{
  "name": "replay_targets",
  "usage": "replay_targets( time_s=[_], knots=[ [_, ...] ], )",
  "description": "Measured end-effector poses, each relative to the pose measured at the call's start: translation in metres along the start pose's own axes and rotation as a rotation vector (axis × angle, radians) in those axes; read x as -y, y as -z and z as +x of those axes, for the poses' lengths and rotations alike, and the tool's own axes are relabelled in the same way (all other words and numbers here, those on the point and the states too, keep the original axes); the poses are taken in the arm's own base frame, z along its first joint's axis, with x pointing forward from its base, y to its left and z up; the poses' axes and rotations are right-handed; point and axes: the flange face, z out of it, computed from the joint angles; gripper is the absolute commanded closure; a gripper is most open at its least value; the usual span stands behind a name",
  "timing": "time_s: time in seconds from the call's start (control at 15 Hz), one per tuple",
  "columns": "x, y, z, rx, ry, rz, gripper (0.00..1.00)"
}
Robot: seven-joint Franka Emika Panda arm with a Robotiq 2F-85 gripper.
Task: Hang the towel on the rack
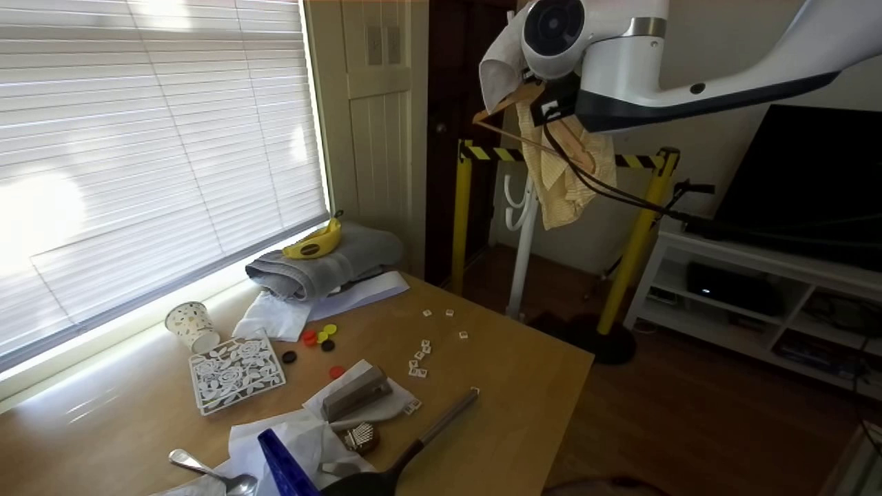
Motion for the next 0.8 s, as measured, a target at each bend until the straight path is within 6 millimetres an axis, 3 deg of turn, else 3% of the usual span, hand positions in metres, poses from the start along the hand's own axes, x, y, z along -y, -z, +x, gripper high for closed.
replay_targets(
  time_s=[0.8],
  knots=[
    [0.0011,-0.0014,-0.0061,0.081,0.12,0.029,0.99]
  ],
)
